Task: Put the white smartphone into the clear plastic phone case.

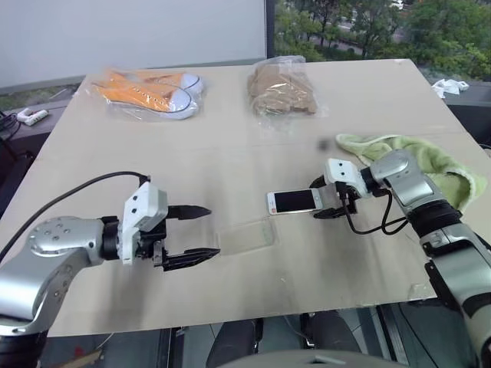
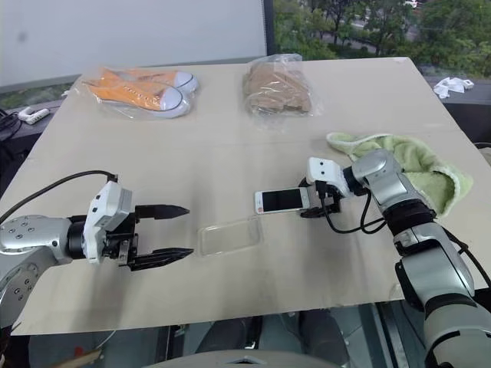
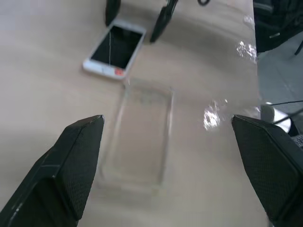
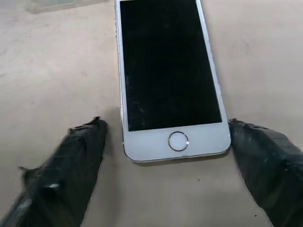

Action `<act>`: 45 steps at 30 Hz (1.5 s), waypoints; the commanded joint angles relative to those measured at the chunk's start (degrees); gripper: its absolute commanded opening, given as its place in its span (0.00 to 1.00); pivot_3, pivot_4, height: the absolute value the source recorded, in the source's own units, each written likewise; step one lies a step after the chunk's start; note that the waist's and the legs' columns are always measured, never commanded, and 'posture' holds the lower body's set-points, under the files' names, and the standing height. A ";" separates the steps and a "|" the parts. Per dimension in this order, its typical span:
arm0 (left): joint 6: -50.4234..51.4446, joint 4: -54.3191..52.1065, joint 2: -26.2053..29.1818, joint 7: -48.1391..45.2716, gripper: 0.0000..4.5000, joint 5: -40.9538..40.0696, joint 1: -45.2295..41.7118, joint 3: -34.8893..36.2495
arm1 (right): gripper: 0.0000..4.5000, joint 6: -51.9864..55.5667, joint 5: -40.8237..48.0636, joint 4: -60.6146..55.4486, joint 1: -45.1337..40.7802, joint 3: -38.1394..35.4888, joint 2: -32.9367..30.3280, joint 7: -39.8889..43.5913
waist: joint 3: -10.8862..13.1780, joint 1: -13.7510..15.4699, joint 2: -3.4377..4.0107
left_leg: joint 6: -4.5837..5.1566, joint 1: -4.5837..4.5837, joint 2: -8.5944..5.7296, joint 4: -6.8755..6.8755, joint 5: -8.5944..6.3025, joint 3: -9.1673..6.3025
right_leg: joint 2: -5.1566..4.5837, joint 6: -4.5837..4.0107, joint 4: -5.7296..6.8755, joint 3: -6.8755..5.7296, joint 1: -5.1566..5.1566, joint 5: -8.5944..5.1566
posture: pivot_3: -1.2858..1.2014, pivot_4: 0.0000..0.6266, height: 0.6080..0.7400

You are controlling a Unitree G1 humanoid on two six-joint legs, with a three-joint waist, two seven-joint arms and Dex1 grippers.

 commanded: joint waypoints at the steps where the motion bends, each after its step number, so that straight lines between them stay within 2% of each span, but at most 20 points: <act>1: -0.64 -0.15 0.66 1.04 1.00 1.28 -1.55 -1.40 | 0.66 2.52 -1.42 -0.12 1.50 0.67 -0.14 -1.89 | 0.00 -0.33 0.00 | 0.00 0.00 0.00 0.00 0.00 0.00 | 0.00 0.00 0.00 0.00 0.00 0.00 | 0.52 0.24 1.00; 14: -1.55 0.90 0.27 2.57 1.00 3.71 -1.48 -2.55 | 0.65 3.13 1.43 -4.36 3.07 -1.34 -0.32 -2.55 | 0.00 -0.38 0.00 | 0.00 -0.01 0.00 0.02 0.00 0.00 | 0.00 0.00 0.01 0.01 -0.01 0.00 | 0.52 0.24 1.00; 21: -3.24 2.97 0.52 1.86 1.00 4.41 0.39 -0.60 | 0.65 6.85 6.72 -12.22 4.41 -5.93 -1.18 -3.55 | 0.09 -0.35 0.09 | 0.00 -0.19 0.00 -0.01 0.00 0.01 | 0.00 0.00 -0.01 0.03 -0.15 0.00 | 0.52 0.24 1.00; 25: -4.52 5.01 1.16 0.74 1.00 5.24 1.76 0.65 | 0.65 10.68 8.19 -21.04 5.87 -6.26 -4.57 -2.53 | 0.13 -0.22 0.14 | 0.00 -0.39 -0.01 0.00 0.00 0.01 | -0.02 0.00 -0.02 0.02 -0.36 0.00 | 0.52 0.24 1.00; 29: -5.68 7.66 1.21 -0.03 1.00 5.94 2.29 1.16 | 0.65 16.71 8.44 -34.57 8.02 -2.76 -7.71 -0.81 | 0.12 -0.05 0.13 | 0.00 -0.95 -0.01 0.06 0.01 0.00 | -0.02 0.01 0.05 -0.01 -0.89 0.00 | 0.52 0.24 1.00; 35: -7.39 9.96 1.03 -1.01 1.00 7.04 2.20 0.15 | 0.65 23.01 5.96 -46.95 8.54 3.47 -10.39 -0.42 | 0.12 0.08 0.13 | 0.01 -1.03 -0.01 0.10 0.00 0.02 | -0.03 0.01 0.05 -0.01 -0.95 0.00 | 0.52 0.24 1.00; 45: -6.81 8.36 -3.13 2.05 1.00 7.93 -3.11 -6.82 | 0.65 26.75 1.63 -49.99 6.33 10.95 -8.69 -2.73 | 0.10 1.00 0.07 | 0.01 -1.05 -0.03 0.18 0.01 -0.01 | -0.04 0.01 0.07 -0.07 -0.96 0.00 | 0.52 0.24 1.00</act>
